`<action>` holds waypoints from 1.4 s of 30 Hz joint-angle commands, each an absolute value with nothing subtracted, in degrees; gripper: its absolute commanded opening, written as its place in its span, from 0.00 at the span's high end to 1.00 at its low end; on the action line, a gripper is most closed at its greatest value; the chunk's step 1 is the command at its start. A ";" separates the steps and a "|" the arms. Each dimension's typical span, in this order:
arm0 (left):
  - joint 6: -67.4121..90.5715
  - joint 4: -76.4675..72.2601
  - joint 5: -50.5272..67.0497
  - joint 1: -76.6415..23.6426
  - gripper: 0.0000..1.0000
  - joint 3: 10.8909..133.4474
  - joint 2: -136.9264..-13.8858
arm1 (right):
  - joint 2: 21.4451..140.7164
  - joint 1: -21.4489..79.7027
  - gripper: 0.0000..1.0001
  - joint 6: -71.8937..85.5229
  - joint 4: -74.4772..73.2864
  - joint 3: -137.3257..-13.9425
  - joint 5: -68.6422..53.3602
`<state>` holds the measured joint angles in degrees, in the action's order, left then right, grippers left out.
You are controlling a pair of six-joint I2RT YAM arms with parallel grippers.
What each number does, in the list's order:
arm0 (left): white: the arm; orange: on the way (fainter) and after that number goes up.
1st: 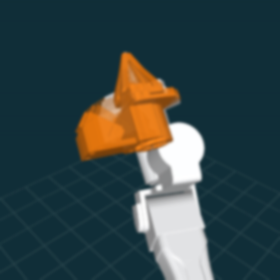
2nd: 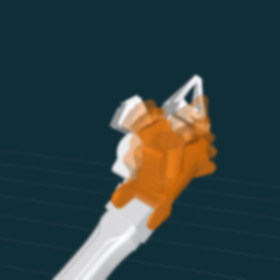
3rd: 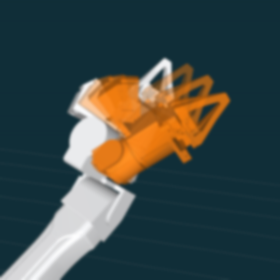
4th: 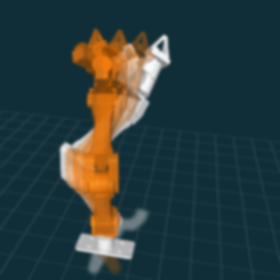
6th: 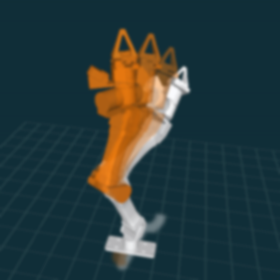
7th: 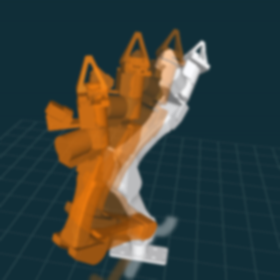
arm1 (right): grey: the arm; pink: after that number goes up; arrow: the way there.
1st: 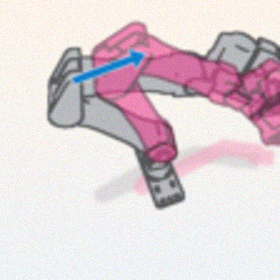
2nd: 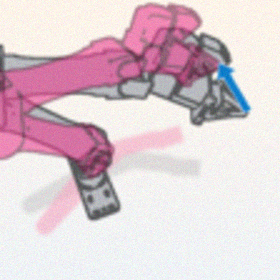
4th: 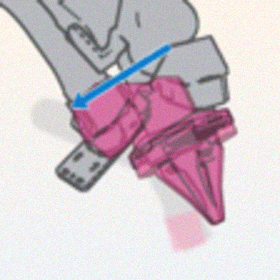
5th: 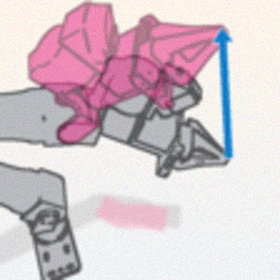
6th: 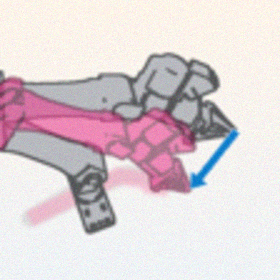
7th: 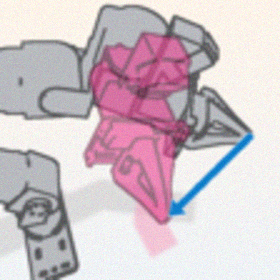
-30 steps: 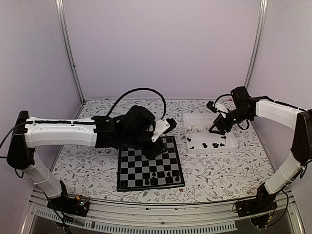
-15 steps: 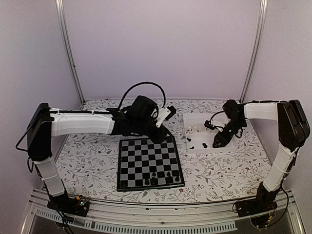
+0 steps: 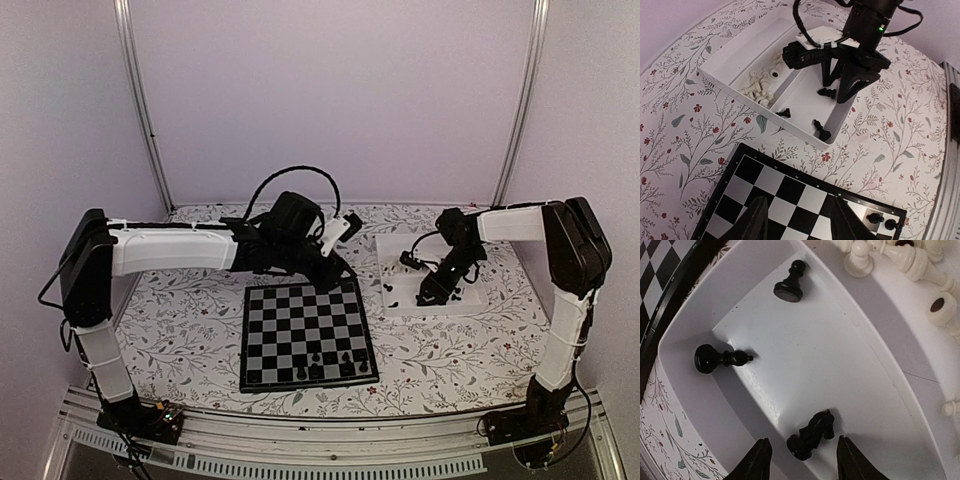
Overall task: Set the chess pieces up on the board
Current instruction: Pick up the chess piece from the storage box, then place the chess piece on the chessboard.
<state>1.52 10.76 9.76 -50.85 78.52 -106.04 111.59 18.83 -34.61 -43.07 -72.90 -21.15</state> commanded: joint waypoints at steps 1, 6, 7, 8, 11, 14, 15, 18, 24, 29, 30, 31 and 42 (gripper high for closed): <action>1.78 9.57 10.81 -50.19 0.55 79.09 -106.49 | 113.18 19.29 0.55 -32.26 -42.25 -74.61 -18.02; 1.90 9.49 10.69 -50.11 0.55 77.90 -105.75 | 113.88 19.68 0.71 -31.48 -41.78 -74.09 -13.98; 1.93 9.45 10.58 -50.10 0.55 77.60 -105.55 | 113.71 19.68 0.74 -31.47 -41.74 -73.83 -13.32; 1.87 9.48 10.41 -50.10 0.55 77.34 -105.32 | 113.53 19.64 0.75 -31.53 -41.59 -73.52 -12.94; 2.00 9.12 10.31 -50.10 0.55 76.72 -105.01 | 112.54 19.68 0.81 -31.78 -40.99 -72.88 -12.52; 2.41 9.00 10.42 -50.10 0.55 76.55 -104.83 | 111.71 19.63 0.88 -31.68 -40.81 -72.86 -12.98; 2.62 8.98 10.56 -50.10 0.55 76.49 -104.81 | 111.23 19.67 0.89 -31.71 -40.80 -72.78 -13.36; 3.47 8.02 11.01 -50.10 0.55 76.31 -104.60 | 109.21 19.68 0.94 -32.29 -40.50 -72.64 -15.40; 9.46 2.94 18.65 -48.87 0.55 77.86 -106.03 | 101.20 19.67 0.94 -35.84 -40.16 -72.54 -28.42; 20.57 -6.85 26.63 -46.87 0.54 79.16 -109.44 | 96.08 21.44 0.94 -38.18 -38.14 -72.31 -33.29; 23.06 -8.66 27.90 -46.29 0.54 79.37 -110.25 | 95.61 22.02 0.94 -38.91 -37.95 -72.47 -33.08; 26.00 -10.28 29.46 -45.52 0.53 79.70 -111.23 | 95.03 22.74 0.94 -39.26 -37.82 -72.67 -32.64; 43.53 -20.30 39.39 -43.72 0.52 83.08 -119.07 | 93.97 27.98 0.94 -40.63 -35.02 -75.68 -26.26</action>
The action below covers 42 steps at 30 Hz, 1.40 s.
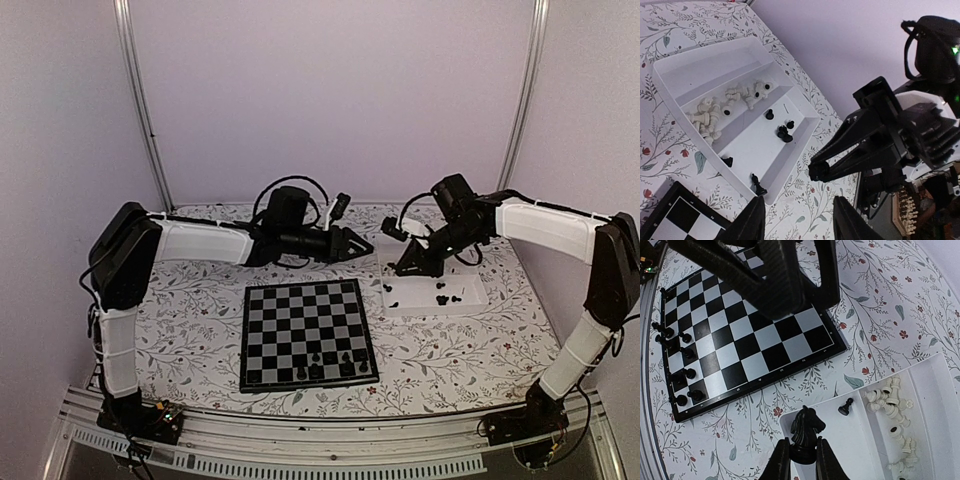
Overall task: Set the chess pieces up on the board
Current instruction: Place the chess piece on the chessboard.
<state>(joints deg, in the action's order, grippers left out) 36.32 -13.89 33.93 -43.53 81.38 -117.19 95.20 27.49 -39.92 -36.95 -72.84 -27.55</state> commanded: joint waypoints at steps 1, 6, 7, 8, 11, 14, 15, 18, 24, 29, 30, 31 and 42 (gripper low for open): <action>44.29 -20.91 40.07 -43.83 0.52 83.13 -119.64 | 94.37 28.21 0.94 -40.48 -35.13 -76.23 -26.40; 45.35 -21.33 41.76 -44.41 0.53 84.56 -121.30 | 96.59 29.56 0.94 -40.08 -35.38 -78.60 -26.28; 45.35 -20.87 42.01 -44.53 0.53 85.08 -121.74 | 96.85 29.74 0.94 -40.08 -35.35 -78.96 -26.28; 45.33 -20.68 42.40 -44.68 0.54 85.48 -122.14 | 97.14 30.00 0.94 -40.08 -35.38 -79.37 -26.36; 45.26 -20.15 42.84 -45.16 0.55 86.48 -122.90 | 97.85 30.74 0.94 -40.14 -35.54 -80.47 -26.45; 45.22 -19.65 42.89 -45.26 0.57 87.00 -123.22 | 98.38 31.47 0.94 -40.33 -36.22 -81.34 -26.54; 45.26 -19.61 42.89 -45.26 0.58 87.09 -123.29 | 98.36 31.74 0.94 -40.41 -36.40 -81.45 -26.50; 45.51 -19.72 42.93 -45.26 0.61 87.02 -123.44 | 98.36 32.47 0.93 -40.91 -36.69 -81.41 -26.22; 46.39 -20.72 43.11 -45.27 0.76 86.49 -123.56 | 97.96 33.29 0.93 -41.22 -36.92 -81.21 -25.76; 46.96 -22.14 43.99 -45.26 0.94 85.84 -123.57 | 97.65 33.57 0.89 -41.05 -36.75 -81.34 -25.13; 47.04 -22.41 44.29 -45.20 0.96 85.65 -123.51 | 97.65 33.67 0.85 -40.92 -36.76 -81.38 -24.87; 46.96 -22.68 44.36 -45.11 0.98 85.42 -123.30 | 97.53 33.62 0.77 -40.74 -36.93 -81.39 -24.65; 20.88 4.69 34.36 -44.22 1.00 82.43 -109.16 | 86.58 25.82 0.34 -39.96 -39.45 -71.21 -31.72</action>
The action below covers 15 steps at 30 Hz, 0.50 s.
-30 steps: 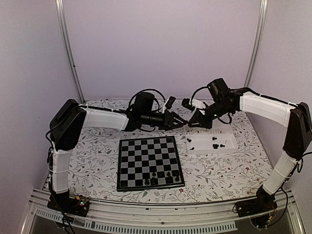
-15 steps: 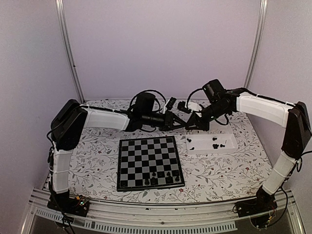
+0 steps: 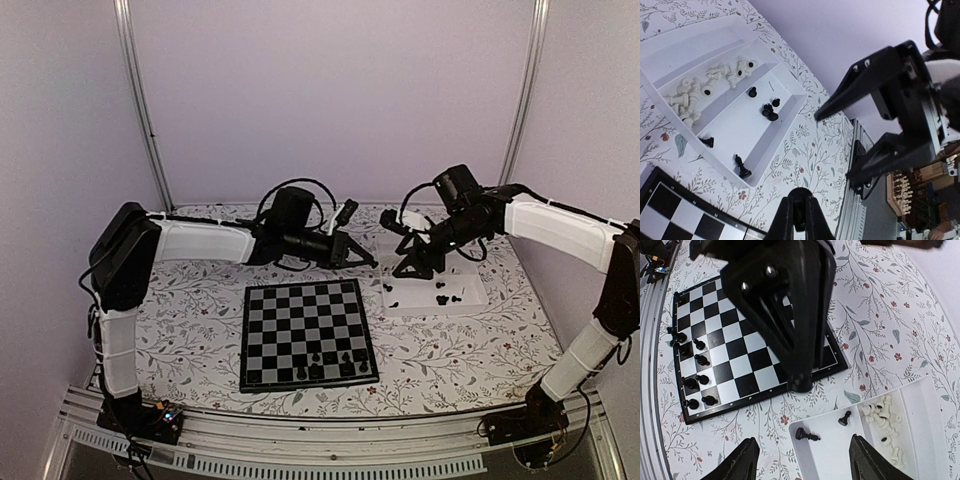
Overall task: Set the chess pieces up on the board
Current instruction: Place the chess piece on the chessboard.
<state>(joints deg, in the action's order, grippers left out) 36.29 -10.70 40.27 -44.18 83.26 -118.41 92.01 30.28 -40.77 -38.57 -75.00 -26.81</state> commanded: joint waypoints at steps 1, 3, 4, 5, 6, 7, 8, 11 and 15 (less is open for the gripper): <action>17.49 8.50 32.24 -44.47 1.00 81.87 -107.29 | 85.72 24.47 0.34 -39.31 -38.85 -69.71 -32.00; 10.98 16.95 24.99 -45.38 1.00 80.33 -102.79 | 84.66 22.38 0.34 -38.22 -36.80 -66.72 -32.12; 6.93 20.92 20.02 -46.05 1.00 79.72 -100.87 | 84.29 21.42 0.34 -37.77 -35.48 -65.29 -32.08; 4.71 25.05 16.05 -46.77 1.00 79.23 -99.13 | 84.02 20.91 0.34 -37.09 -34.23 -64.06 -32.17; 3.05 28.51 12.97 -47.24 1.00 78.71 -97.61 | 83.70 20.65 0.34 -36.94 -33.62 -63.05 -32.24; 2.31 31.89 10.49 -47.54 1.00 78.08 -96.18 | 83.57 20.64 0.34 -37.05 -33.16 -62.20 -32.10; 2.12 34.37 8.46 -47.93 1.00 77.00 -94.58 | 83.37 20.61 0.34 -37.04 -32.53 -61.50 -31.97; 2.88 38.42 5.71 -49.82 1.00 72.69 -89.51 | 82.65 20.61 0.33 -37.04 -31.62 -60.36 -31.47; 3.79 41.48 4.74 -54.46 1.00 66.28 -83.32 | 82.77 20.60 0.33 -36.84 -31.53 -60.79 -31.46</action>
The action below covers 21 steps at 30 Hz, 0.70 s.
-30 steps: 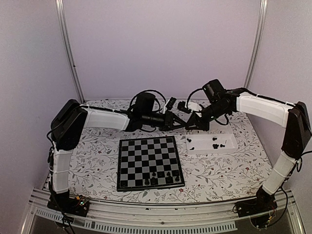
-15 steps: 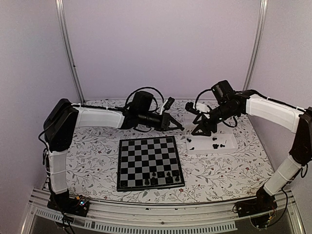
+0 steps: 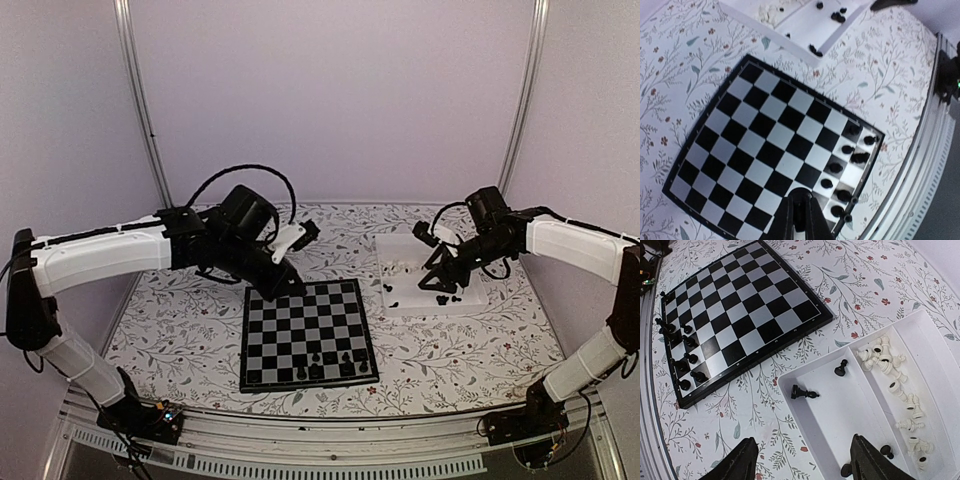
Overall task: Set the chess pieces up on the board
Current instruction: Place the chess piece on the chessboard.
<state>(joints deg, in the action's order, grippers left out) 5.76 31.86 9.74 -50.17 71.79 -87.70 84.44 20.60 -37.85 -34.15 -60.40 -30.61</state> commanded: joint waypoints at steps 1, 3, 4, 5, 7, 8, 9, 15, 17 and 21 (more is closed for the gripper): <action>4.31 42.31 4.27 -55.62 1.00 64.79 -82.33 | 82.87 20.61 0.33 -36.79 -31.53 -60.82 -31.54; 5.43 43.88 4.04 -57.58 1.00 62.13 -81.13 | 83.05 20.61 0.32 -36.62 -31.57 -60.92 -31.57; 6.05 44.31 4.00 -58.51 1.00 60.73 -80.76 | 83.12 20.62 0.32 -36.58 -31.64 -60.93 -31.82; 6.88 44.38 3.82 -59.27 1.00 59.58 -80.54 | 83.14 20.59 0.32 -36.56 -31.72 -61.02 -31.99; 8.00 44.17 3.76 -60.37 1.00 57.77 -80.49 | 83.29 20.57 0.31 -36.73 -31.98 -61.23 -32.28; 8.34 44.37 3.28 -60.97 1.00 57.67 -80.68 | 83.40 20.63 0.30 -36.74 -32.13 -61.40 -32.46; 8.55 44.68 3.11 -61.48 1.00 57.89 -81.02 | 83.52 20.59 0.30 -36.74 -32.27 -61.54 -32.56; 8.68 45.58 4.98 -62.59 1.00 58.29 -85.26 | 84.27 20.63 0.28 -37.17 -33.29 -62.08 -33.13; 8.80 46.23 5.61 -63.26 1.00 58.68 -86.81 | 84.20 20.57 0.28 -37.31 -33.40 -61.99 -33.17; 9.13 48.08 6.10 -63.81 1.00 59.22 -89.19 | 83.78 20.58 0.27 -37.53 -33.50 -62.14 -33.43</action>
